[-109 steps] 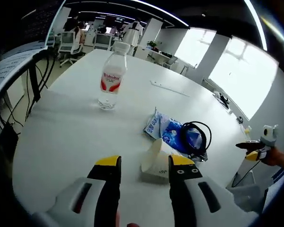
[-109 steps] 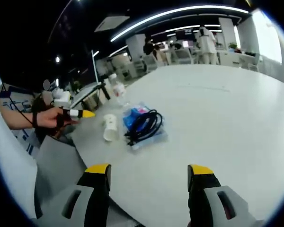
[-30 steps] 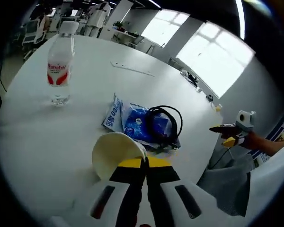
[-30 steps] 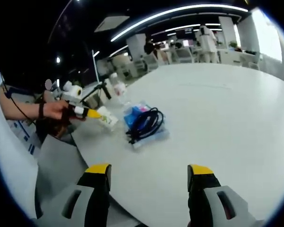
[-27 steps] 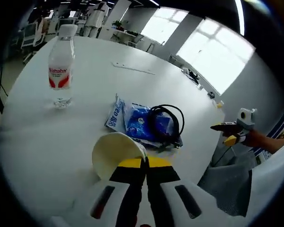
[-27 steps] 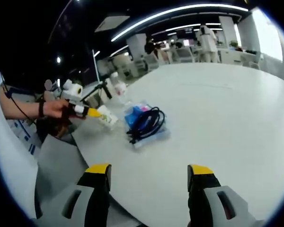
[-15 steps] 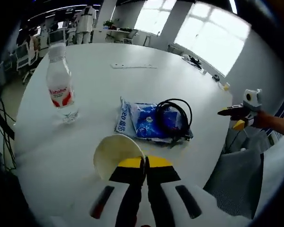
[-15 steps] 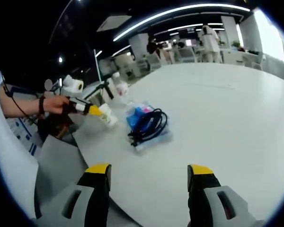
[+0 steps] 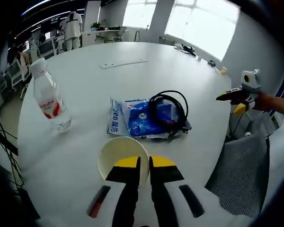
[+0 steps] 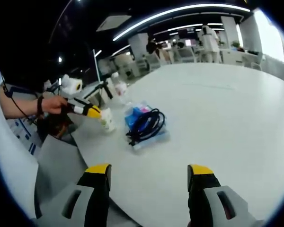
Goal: Arrange the tabletop items into an orderly group along one side of the table until the central work area is clear of visible clutter.
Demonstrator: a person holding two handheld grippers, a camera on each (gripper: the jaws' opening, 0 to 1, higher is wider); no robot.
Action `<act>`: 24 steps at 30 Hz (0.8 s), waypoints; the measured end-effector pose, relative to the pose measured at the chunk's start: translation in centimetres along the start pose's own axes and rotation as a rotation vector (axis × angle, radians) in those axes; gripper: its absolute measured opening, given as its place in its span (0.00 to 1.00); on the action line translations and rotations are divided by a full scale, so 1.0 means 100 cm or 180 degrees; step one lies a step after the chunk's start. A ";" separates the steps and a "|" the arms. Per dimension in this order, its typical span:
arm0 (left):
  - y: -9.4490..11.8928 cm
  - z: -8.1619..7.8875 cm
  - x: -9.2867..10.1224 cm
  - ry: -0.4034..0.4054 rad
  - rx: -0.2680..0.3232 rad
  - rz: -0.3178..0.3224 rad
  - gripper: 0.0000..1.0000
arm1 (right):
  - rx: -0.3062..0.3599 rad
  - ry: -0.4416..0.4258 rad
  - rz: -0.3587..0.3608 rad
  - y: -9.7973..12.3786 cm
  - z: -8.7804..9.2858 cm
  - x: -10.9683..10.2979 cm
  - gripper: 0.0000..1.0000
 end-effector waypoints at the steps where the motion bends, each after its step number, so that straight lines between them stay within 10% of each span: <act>1: 0.000 0.001 0.001 -0.0030 -0.0011 0.0000 0.05 | -0.0001 -0.0004 0.0001 0.000 0.001 0.000 0.66; 24: -0.007 0.021 0.019 -0.0418 -0.0140 -0.0070 0.06 | 0.0011 -0.0026 0.0009 0.003 0.004 -0.003 0.66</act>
Point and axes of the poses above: the point that each gripper's makers call its tool centre point, and the gripper's own axes: y roughly backward along the fingers, x roughly to its right, z roughly out of its underside, the point moved 5 cm from there along y, roughly backward along the fingers, and after that the axes turned 13 degrees about y, right-handed, at the moved point
